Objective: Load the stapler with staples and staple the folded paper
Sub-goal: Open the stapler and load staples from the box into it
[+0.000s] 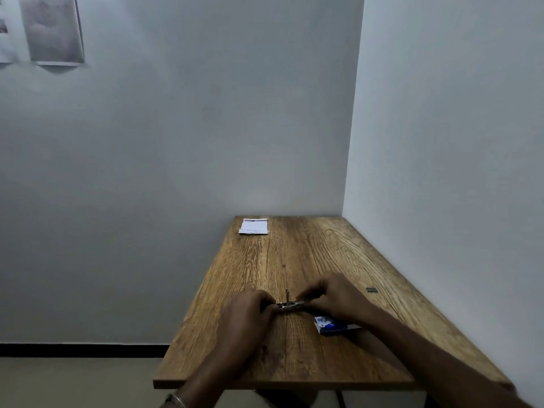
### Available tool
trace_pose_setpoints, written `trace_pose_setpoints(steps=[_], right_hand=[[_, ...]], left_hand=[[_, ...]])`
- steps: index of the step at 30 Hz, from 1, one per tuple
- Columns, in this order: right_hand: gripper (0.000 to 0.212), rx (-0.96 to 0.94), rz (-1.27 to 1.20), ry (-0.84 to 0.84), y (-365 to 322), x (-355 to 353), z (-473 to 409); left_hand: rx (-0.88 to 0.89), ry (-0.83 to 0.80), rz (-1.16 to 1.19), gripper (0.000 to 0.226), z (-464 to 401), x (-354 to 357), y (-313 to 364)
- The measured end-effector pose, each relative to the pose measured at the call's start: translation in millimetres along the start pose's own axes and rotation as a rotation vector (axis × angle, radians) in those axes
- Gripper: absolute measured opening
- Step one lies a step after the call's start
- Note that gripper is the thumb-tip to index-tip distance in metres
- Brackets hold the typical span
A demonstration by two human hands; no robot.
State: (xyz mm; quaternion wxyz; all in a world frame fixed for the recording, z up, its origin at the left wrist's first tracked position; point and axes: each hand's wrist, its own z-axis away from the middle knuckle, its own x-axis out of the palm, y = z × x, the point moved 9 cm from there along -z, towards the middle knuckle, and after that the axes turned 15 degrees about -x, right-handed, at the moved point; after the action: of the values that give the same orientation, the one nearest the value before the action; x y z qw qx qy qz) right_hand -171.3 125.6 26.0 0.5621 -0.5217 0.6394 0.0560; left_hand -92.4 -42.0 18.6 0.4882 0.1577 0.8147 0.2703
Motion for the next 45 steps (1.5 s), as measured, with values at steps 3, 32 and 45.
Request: trace_pose_setpoints(steps=[3, 32, 45], right_hand=[[0.015, -0.008, -0.009, -0.021, 1.6, 1.1, 1.4], [0.021, 0.001, -0.169, 0.209, 5.3, -34.4, 6.8], [0.016, -0.236, 0.188, 0.03, -35.0, -6.5, -14.6]], left_hand=[[-0.001, -0.003, 0.003, 0.016, -0.1, 0.6, -0.9], [-0.015, 0.021, -0.01, 0.017, -3.3, 1.5, -1.2], [-0.013, -0.003, 0.0, 0.016, -2.3, 1.2, -1.4]])
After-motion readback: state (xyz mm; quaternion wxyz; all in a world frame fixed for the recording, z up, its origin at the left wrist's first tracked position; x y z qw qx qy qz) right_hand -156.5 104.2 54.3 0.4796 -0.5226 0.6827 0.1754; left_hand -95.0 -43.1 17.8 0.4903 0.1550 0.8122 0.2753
